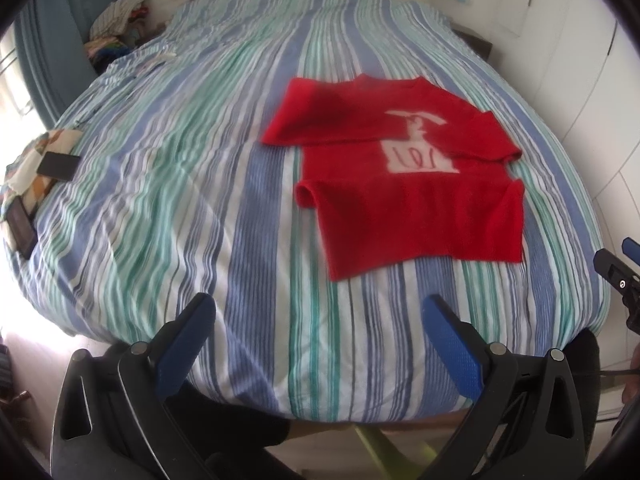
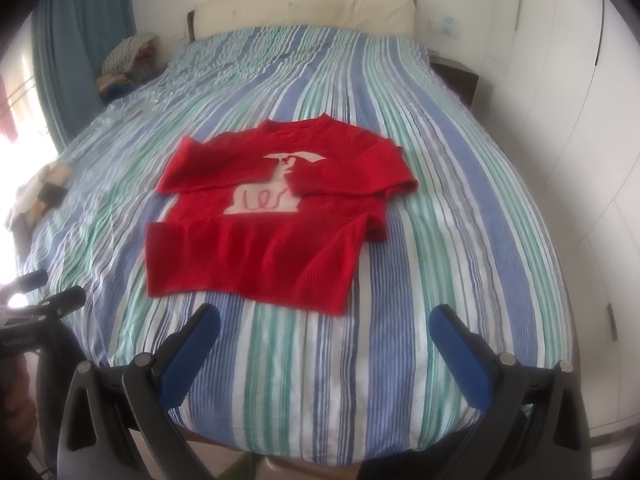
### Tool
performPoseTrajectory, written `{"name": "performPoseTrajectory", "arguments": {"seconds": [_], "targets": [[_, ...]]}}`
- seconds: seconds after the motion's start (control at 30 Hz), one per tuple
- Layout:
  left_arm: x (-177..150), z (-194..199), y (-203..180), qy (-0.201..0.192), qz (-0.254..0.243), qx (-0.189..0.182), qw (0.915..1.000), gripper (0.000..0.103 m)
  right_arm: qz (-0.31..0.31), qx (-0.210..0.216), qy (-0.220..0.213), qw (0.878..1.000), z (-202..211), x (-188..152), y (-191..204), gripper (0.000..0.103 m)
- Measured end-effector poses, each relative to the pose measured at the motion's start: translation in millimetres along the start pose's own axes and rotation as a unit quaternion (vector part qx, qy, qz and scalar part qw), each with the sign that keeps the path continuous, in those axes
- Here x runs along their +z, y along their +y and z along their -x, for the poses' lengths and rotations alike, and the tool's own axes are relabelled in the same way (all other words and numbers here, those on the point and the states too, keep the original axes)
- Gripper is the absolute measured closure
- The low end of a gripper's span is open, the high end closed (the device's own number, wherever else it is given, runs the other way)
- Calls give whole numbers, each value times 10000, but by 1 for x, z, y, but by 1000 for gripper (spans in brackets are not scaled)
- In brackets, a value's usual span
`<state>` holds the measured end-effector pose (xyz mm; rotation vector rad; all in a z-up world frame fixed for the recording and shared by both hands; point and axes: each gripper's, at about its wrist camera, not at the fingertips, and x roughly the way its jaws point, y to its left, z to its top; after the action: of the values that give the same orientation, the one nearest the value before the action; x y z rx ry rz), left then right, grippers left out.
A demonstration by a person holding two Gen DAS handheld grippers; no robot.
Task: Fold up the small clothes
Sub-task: 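Approach the red sweater on the bed with both tools open, then grasp the sweater hem with the left gripper while the right gripper grasps the hem too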
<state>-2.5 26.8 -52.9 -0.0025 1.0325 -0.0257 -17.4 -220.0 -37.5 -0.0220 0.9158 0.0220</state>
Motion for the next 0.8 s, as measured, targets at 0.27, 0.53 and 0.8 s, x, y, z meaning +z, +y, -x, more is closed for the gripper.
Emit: {"name": "performPoseTrajectory", "arguments": {"seconds": [0.27,0.53,0.8], "targets": [[-10,-55,51,407,496,-71,9979,1,266,-430,-69,9987,-30,-14,-25,0],[3,-127,26,772,479,-975,9911,7,-284,740,624,9949,-118,-19,-51,1],[14,-159,22,955,712,-1870,9751,101,-949,2499,796,9603,-193,-13,-64,90]]}}
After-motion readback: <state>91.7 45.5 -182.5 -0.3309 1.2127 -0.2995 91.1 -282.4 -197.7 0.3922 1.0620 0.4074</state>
